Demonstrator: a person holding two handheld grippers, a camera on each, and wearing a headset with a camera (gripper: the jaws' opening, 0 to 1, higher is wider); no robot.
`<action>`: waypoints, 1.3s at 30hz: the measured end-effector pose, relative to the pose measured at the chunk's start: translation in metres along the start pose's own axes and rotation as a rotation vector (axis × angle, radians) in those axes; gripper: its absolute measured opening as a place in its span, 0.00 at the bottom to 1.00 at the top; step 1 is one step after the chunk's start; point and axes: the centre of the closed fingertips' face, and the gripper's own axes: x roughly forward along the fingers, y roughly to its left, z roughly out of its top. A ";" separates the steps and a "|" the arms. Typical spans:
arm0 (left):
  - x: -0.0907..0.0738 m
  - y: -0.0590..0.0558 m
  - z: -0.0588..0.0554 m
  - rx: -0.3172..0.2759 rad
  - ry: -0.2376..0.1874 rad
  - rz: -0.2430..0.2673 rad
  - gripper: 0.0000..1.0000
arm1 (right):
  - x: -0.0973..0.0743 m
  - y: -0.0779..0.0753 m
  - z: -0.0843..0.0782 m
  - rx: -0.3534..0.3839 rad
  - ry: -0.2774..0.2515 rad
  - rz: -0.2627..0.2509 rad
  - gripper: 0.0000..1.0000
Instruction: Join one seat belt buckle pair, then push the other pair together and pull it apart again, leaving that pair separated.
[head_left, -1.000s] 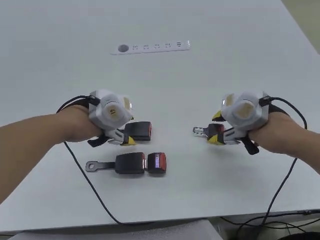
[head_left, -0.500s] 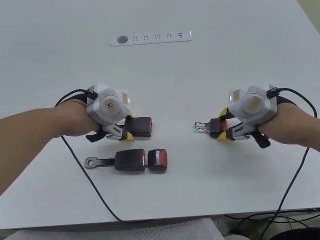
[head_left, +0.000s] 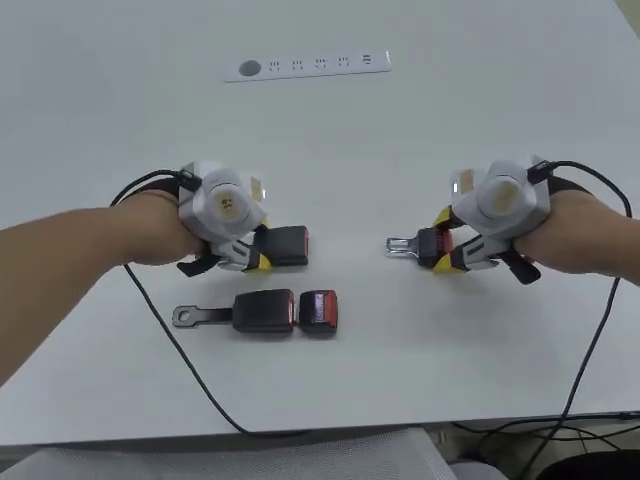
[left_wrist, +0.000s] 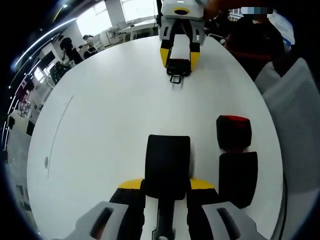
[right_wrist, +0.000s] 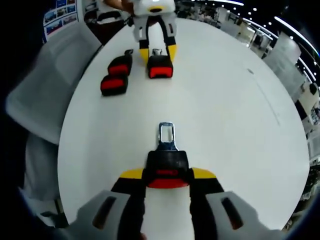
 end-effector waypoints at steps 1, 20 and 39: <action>0.000 0.000 0.000 0.003 0.002 -0.001 0.33 | 0.001 0.000 0.001 0.005 0.001 0.000 0.33; 0.002 0.002 -0.001 -0.001 0.016 0.004 0.32 | 0.032 0.008 0.059 -0.029 -0.033 0.013 0.33; 0.003 0.003 -0.002 0.003 0.024 0.003 0.32 | 0.049 0.007 0.093 -0.042 -0.048 0.025 0.33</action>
